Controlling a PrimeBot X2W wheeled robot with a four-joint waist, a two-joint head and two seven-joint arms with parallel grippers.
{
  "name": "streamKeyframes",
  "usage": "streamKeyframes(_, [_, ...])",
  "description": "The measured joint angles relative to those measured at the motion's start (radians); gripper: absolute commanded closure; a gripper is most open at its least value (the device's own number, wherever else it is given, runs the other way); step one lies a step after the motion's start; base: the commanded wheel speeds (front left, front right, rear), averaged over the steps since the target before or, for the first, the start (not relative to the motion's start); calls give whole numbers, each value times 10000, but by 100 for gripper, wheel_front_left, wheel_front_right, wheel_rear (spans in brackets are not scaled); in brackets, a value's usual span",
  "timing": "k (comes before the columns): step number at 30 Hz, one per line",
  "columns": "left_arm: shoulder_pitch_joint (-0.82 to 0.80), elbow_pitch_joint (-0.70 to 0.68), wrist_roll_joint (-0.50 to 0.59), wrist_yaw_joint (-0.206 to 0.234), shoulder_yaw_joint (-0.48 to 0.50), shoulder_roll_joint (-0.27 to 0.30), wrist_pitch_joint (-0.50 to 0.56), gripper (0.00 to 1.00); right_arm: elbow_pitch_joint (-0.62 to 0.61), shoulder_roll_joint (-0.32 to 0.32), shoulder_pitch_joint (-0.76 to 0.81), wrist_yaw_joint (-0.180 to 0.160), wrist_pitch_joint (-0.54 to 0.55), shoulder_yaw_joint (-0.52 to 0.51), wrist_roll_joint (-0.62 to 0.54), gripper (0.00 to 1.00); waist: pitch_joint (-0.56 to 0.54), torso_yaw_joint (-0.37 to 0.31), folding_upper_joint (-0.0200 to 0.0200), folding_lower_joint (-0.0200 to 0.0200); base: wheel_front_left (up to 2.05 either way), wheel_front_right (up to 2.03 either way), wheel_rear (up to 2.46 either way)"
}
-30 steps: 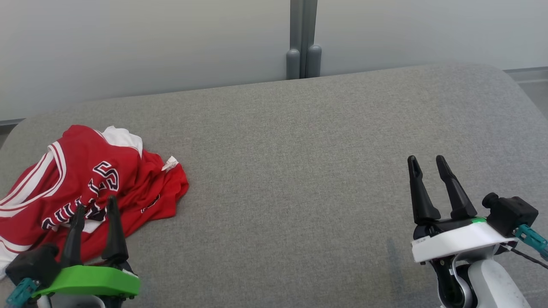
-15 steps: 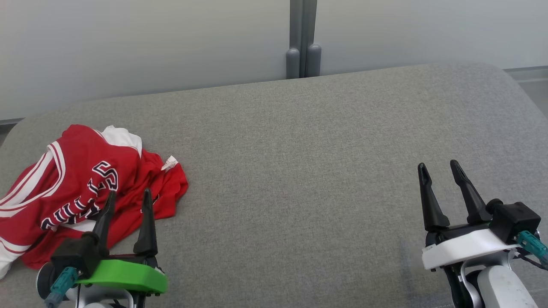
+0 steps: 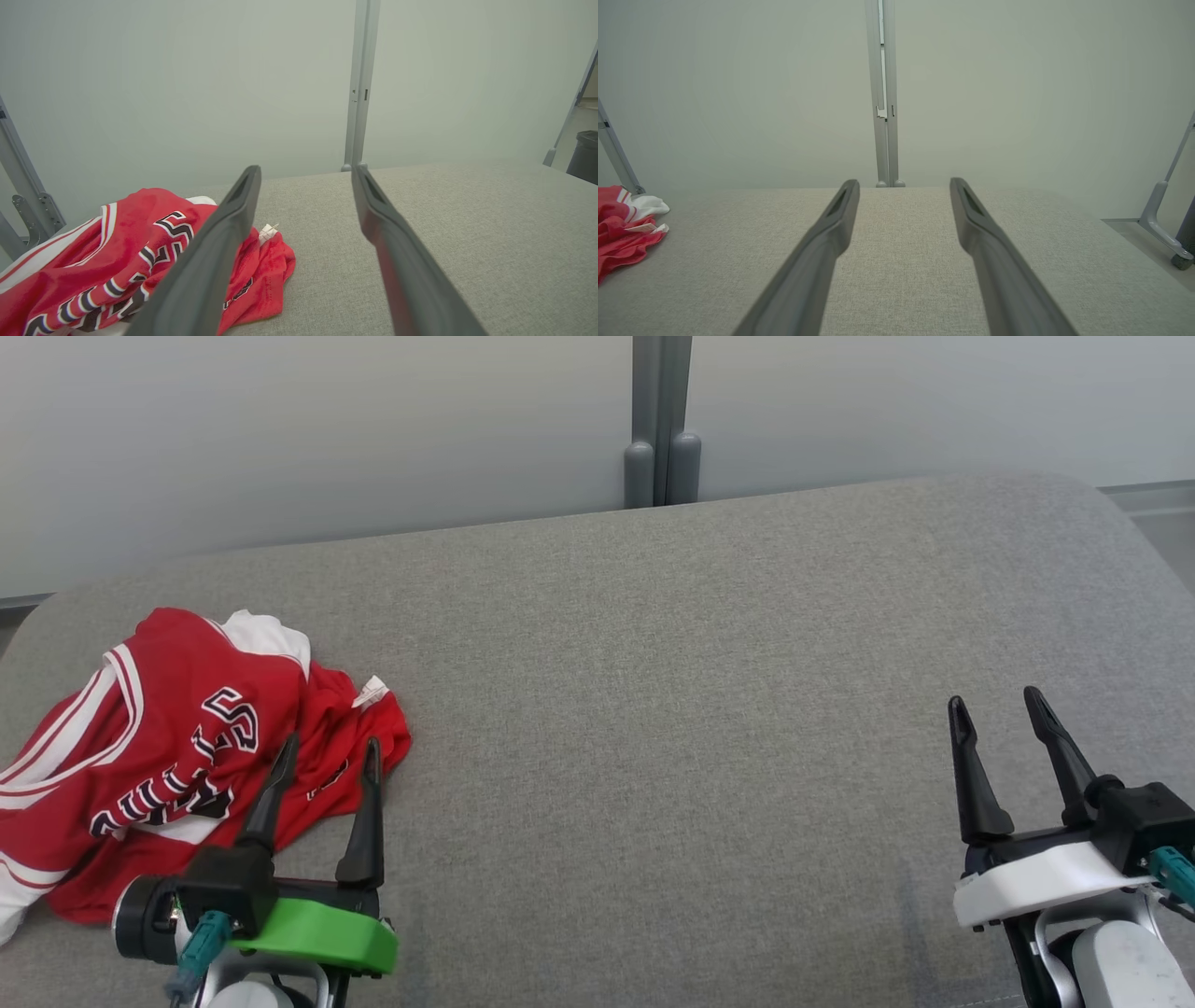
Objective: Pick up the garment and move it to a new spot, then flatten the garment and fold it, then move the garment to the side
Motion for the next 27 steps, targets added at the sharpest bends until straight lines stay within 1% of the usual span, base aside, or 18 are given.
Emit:
streamKeyframes(9, [-153, 151, 600, -2, -385, -19, -343, 0, -244, -25, 154, 0, 0, -380, -612, 0, -14, 17, 0, 0, 0, 0, 0])
streamKeyframes(13, [-199, 205, 583, -4, -360, -31, -343, 0, -297, -31, 161, 0, 0, -347, -591, 0, -11, 19, 0, 0, 0, 0, 0])
streamKeyframes(19, [-199, 270, 259, -4, -180, -113, -343, 0, -345, -48, 173, 2, -2, -330, -495, 0, -22, 23, 0, -1, 0, 0, 0])
streamKeyframes(27, [-197, 376, 201, -4, -6, -222, -343, 0, -370, -54, 185, 2, -2, -295, -416, 0, -43, 28, 0, -1, 0, 0, 0])
